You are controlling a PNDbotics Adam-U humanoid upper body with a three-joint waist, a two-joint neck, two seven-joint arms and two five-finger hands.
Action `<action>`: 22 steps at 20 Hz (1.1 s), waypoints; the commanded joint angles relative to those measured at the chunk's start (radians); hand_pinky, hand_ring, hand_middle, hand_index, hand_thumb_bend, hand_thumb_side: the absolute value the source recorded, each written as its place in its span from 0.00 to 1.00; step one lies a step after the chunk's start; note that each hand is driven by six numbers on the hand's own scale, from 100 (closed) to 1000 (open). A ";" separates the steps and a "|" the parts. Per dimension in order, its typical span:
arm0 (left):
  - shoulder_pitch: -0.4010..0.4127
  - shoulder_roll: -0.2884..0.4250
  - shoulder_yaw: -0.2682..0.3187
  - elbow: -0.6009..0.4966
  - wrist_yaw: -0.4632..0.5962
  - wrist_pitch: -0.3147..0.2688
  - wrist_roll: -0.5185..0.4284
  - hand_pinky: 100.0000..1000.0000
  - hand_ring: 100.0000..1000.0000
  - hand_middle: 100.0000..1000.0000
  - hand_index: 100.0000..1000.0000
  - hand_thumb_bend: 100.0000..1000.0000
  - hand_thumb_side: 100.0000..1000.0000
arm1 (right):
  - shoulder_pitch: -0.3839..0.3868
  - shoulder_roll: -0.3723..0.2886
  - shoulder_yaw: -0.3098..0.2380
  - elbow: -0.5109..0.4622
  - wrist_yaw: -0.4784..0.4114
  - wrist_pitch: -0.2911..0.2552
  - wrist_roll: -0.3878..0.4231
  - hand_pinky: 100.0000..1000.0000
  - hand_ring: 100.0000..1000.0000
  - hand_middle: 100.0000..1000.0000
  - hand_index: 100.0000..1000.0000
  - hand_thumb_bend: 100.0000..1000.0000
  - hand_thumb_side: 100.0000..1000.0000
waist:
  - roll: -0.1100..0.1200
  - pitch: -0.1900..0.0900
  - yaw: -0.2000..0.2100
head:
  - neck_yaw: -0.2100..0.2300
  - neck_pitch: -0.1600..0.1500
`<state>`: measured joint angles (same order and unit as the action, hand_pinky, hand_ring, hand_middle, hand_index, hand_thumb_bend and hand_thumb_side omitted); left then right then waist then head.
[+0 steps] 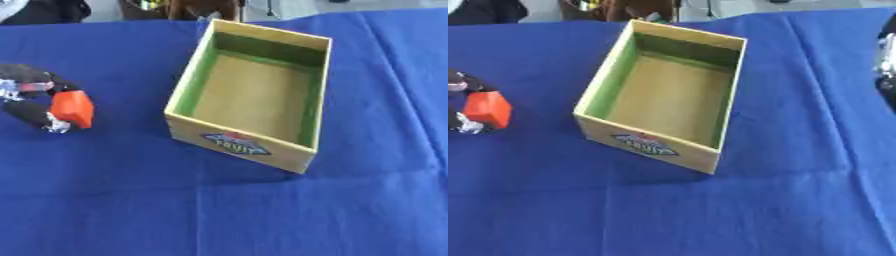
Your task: Pick up objects on the table and place them in the box.
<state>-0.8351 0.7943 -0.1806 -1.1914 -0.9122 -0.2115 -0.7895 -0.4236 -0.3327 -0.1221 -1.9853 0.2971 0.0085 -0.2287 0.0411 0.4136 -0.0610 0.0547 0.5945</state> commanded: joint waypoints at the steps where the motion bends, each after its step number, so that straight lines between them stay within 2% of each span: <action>1: -0.014 0.019 0.015 -0.006 -0.005 -0.003 0.022 0.63 0.76 0.73 0.97 0.39 0.63 | -0.012 -0.010 -0.003 -0.015 -0.002 -0.002 0.002 0.70 0.59 0.52 0.74 0.00 0.48 | -0.003 -0.018 0.002 | 0.003 -0.011; 5: -0.013 0.021 0.017 -0.020 -0.012 0.001 0.093 0.54 0.67 0.60 0.87 0.28 0.57 | -0.009 -0.009 -0.004 -0.015 -0.001 0.000 0.003 0.71 0.59 0.52 0.74 0.00 0.48 | -0.004 -0.018 0.004 | 0.002 -0.010; 7: -0.012 0.022 0.019 -0.025 -0.020 0.006 0.136 0.50 0.62 0.54 0.81 0.18 0.53 | -0.008 -0.008 -0.004 -0.015 -0.001 0.000 0.003 0.71 0.59 0.52 0.74 0.00 0.48 | -0.004 -0.019 0.004 | 0.001 -0.009; 8: -0.012 0.023 0.021 -0.028 -0.024 0.012 0.161 0.47 0.60 0.51 0.78 0.10 0.51 | -0.008 -0.008 -0.005 -0.015 -0.001 0.000 0.003 0.71 0.59 0.52 0.74 0.00 0.48 | -0.005 -0.019 0.005 | 0.001 -0.009; 10: -0.012 0.022 0.022 -0.030 -0.032 0.027 0.206 0.44 0.57 0.47 0.73 0.00 0.51 | -0.007 -0.007 -0.005 -0.015 -0.001 0.001 0.004 0.71 0.59 0.52 0.74 0.00 0.48 | -0.005 -0.020 0.005 | 0.001 -0.009; 13: -0.014 0.023 0.024 -0.032 -0.033 0.044 0.250 0.40 0.53 0.42 0.69 0.00 0.48 | -0.005 -0.007 -0.005 -0.015 -0.001 0.002 0.005 0.71 0.59 0.52 0.74 0.00 0.48 | -0.004 -0.023 0.006 | 0.001 -0.007; 22: -0.034 0.030 0.045 -0.101 -0.042 0.126 0.327 0.35 0.50 0.39 0.66 0.00 0.48 | 0.001 -0.007 -0.006 -0.015 -0.003 0.004 0.007 0.71 0.59 0.52 0.74 0.00 0.48 | 0.004 -0.039 0.013 | -0.005 0.003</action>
<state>-0.8471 0.7905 -0.1559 -1.2628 -0.9546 -0.0975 -0.4710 -0.4157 -0.3295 -0.1228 -1.9853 0.2971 0.0133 -0.2239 0.0444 0.4034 -0.0490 0.0515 0.5964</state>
